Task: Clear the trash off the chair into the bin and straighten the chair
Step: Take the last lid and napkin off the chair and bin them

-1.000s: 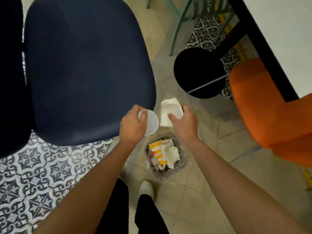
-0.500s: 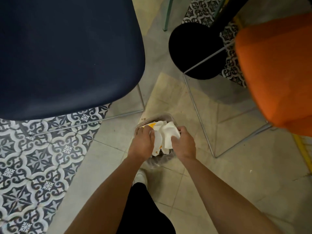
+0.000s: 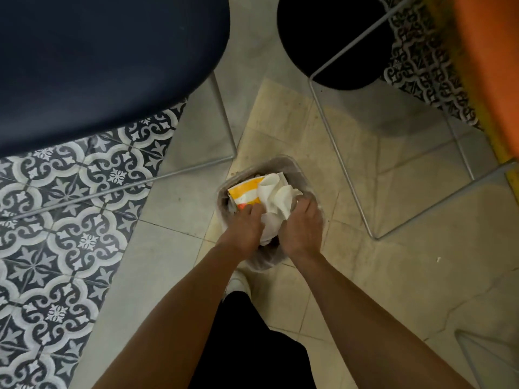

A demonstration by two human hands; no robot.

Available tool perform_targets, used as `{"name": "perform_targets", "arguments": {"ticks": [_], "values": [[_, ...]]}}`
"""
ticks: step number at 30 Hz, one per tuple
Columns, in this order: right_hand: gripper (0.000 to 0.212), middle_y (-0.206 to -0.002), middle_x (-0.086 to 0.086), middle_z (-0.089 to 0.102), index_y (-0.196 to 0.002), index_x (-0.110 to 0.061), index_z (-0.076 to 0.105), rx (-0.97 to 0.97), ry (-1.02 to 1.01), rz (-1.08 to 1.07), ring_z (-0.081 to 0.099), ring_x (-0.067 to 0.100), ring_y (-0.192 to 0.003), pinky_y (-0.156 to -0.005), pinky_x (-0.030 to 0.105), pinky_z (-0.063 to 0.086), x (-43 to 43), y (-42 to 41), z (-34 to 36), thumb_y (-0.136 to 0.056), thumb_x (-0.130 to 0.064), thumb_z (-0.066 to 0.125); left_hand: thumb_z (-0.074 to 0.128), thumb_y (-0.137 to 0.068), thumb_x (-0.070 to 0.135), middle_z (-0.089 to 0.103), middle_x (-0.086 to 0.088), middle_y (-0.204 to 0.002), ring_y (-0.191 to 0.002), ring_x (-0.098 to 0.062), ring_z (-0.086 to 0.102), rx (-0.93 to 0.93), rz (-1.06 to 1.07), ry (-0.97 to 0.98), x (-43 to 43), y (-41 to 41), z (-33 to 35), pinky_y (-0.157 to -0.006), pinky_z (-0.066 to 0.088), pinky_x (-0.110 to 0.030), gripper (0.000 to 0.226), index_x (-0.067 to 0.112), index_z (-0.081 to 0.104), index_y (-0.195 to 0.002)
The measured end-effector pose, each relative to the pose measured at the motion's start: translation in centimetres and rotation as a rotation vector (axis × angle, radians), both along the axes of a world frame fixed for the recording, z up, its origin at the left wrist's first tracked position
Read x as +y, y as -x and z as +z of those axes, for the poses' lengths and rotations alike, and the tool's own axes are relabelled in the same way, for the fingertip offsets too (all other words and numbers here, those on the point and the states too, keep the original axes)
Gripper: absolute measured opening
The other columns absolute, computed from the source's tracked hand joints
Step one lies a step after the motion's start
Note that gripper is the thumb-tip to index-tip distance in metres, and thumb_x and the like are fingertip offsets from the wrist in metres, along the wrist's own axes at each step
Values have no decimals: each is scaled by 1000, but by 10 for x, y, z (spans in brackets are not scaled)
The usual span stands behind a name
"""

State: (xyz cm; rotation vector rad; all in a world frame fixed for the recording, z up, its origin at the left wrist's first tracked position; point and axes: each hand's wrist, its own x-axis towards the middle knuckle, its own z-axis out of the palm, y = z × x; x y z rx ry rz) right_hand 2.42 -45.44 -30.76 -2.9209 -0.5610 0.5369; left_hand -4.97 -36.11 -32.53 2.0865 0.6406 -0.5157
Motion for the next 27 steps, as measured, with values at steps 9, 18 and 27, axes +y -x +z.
{"name": "perform_targets", "arguments": {"ticks": [9,18,27], "values": [[99,-141,13,26,-141,-9,18,187,86,-48,24,35,-135,-105,50,36,-12,1,-9,-66,-41,75,59,-87,16,34,-11,-137,-126,-28,33,-2,-22,-96,-9,-1,-9,-103,32,-35,51,9,35,-132],[116,-143,9,22,-144,-13,11,265,31,-67,20,32,-136,-101,49,39,-10,2,10,-56,-40,82,71,-79,25,35,-10,-137,-127,-27,35,-32,33,-84,1,13,11,-99,37,-36,70,12,33,-136],[90,-135,9,33,-135,-11,27,184,-55,-98,33,32,-127,-98,48,41,-2,7,35,-64,-30,78,65,-84,19,38,-10,-136,-126,-26,40,-88,140,-101,9,20,45,-98,39,-34,58,13,37,-135]]}}
